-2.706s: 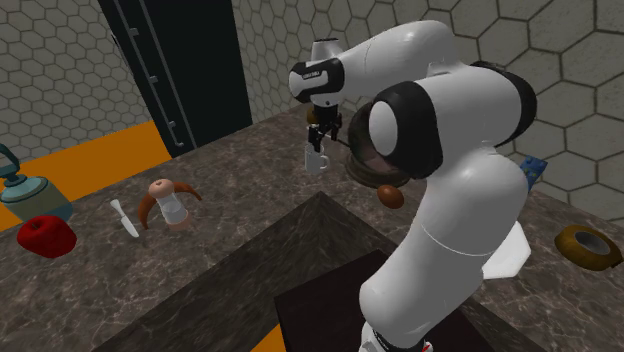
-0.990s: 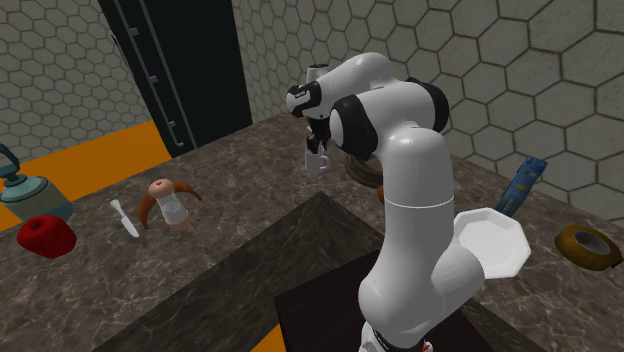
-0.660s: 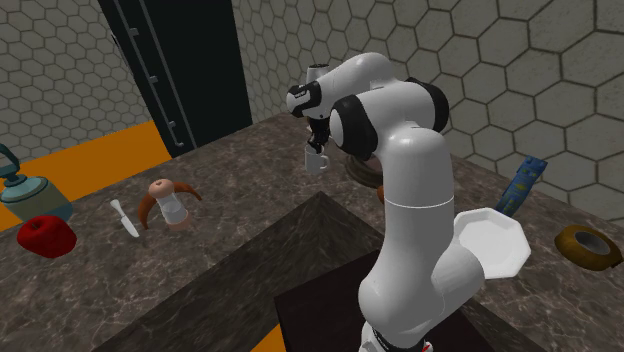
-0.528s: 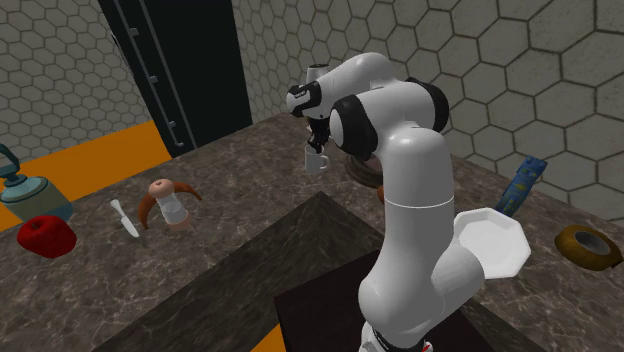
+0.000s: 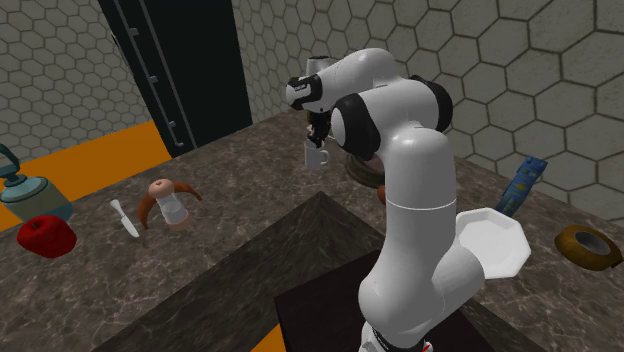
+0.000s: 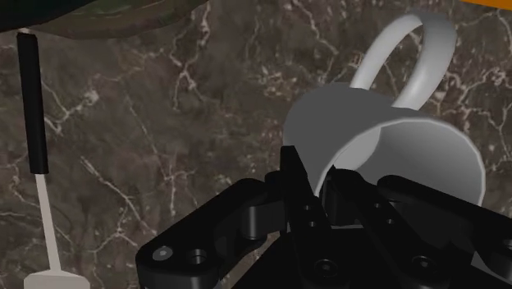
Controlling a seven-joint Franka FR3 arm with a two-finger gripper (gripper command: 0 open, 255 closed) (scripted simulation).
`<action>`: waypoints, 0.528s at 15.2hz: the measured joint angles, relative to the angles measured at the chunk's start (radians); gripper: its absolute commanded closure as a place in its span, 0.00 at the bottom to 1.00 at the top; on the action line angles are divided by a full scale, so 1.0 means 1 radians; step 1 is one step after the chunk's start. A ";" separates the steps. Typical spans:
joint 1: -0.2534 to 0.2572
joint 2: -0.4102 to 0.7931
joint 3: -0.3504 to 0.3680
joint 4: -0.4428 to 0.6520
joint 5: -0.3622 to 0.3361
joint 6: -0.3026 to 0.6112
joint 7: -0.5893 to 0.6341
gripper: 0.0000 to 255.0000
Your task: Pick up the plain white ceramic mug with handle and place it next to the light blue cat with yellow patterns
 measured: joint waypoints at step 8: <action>-0.001 -0.029 -0.003 0.065 -0.004 -0.094 -0.001 1.00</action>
